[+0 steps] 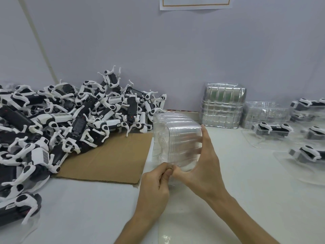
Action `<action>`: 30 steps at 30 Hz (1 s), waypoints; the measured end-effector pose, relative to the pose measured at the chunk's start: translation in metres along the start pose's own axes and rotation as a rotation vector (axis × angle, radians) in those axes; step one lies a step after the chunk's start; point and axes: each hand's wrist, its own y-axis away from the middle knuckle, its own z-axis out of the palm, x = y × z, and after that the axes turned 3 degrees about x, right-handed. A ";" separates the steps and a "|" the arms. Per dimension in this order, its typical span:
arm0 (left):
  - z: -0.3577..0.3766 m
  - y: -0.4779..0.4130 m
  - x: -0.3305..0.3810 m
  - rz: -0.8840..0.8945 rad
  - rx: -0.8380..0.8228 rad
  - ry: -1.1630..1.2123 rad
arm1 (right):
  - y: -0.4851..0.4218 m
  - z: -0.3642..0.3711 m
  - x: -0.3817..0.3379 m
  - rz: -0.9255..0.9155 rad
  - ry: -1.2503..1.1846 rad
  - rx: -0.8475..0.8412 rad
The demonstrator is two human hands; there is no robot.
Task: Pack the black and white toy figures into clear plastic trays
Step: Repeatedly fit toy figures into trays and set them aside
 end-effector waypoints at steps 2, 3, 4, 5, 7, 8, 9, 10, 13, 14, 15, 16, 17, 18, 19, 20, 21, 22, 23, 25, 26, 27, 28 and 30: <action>0.000 -0.001 0.000 0.016 0.007 -0.017 | -0.001 0.000 0.000 0.000 0.002 0.001; 0.001 -0.001 0.000 0.023 0.015 -0.020 | -0.001 0.000 -0.001 -0.003 0.002 0.004; 0.001 -0.001 0.000 0.030 0.025 -0.022 | -0.002 0.000 -0.001 -0.008 0.001 0.009; 0.001 -0.001 0.000 0.035 0.032 -0.025 | -0.002 0.000 -0.002 -0.011 0.000 0.015; 0.000 -0.001 -0.002 0.044 0.039 -0.042 | -0.003 0.001 -0.001 -0.006 -0.008 0.022; -0.001 -0.001 -0.002 0.050 0.041 -0.053 | -0.004 0.000 0.000 0.001 -0.011 0.022; -0.001 -0.001 -0.003 0.053 0.045 -0.065 | -0.005 0.000 0.002 0.008 -0.010 0.022; -0.002 -0.001 -0.003 0.058 0.051 -0.075 | -0.005 -0.001 0.004 0.014 -0.007 0.022; -0.006 -0.001 -0.003 0.089 0.073 -0.079 | -0.007 -0.004 0.013 0.031 -0.007 0.025; -0.009 -0.001 -0.003 0.097 0.094 -0.075 | -0.009 -0.007 0.018 0.042 -0.016 0.039; -0.013 -0.001 -0.003 0.090 0.135 -0.055 | -0.012 -0.011 0.023 0.062 -0.026 0.067; -0.017 -0.001 -0.004 0.052 0.190 -0.007 | -0.016 -0.018 0.028 0.092 -0.034 0.112; -0.021 -0.002 -0.005 -0.014 0.243 0.070 | -0.020 -0.026 0.032 0.125 -0.044 0.172; -0.024 -0.004 -0.006 -0.094 0.283 0.159 | -0.023 -0.034 0.034 0.149 -0.046 0.238; -0.027 -0.007 -0.007 -0.176 0.307 0.247 | -0.025 -0.042 0.035 0.152 -0.032 0.302; -0.030 -0.010 -0.008 -0.257 0.323 0.333 | -0.026 -0.048 0.035 0.131 0.002 0.358; -0.032 -0.014 -0.008 -0.336 0.338 0.418 | -0.027 -0.053 0.034 0.091 0.056 0.404; -0.035 -0.016 -0.008 -0.408 0.358 0.499 | -0.028 -0.055 0.032 0.041 0.127 0.441; -0.037 -0.018 -0.007 -0.464 0.381 0.579 | -0.028 -0.055 0.030 -0.013 0.210 0.467; -0.043 -0.019 -0.007 -0.538 0.420 0.711 | -0.028 -0.054 0.026 -0.101 0.378 0.459; -0.045 -0.019 -0.007 -0.564 0.429 0.748 | -0.028 -0.052 0.023 -0.116 0.441 0.412; -0.046 -0.019 -0.007 -0.585 0.433 0.778 | -0.027 -0.051 0.022 -0.107 0.489 0.345; -0.047 -0.019 -0.007 -0.602 0.440 0.807 | -0.026 -0.049 0.021 -0.086 0.532 0.276; -0.049 -0.020 -0.008 -0.641 0.466 0.880 | -0.022 -0.045 0.020 -0.051 0.618 0.160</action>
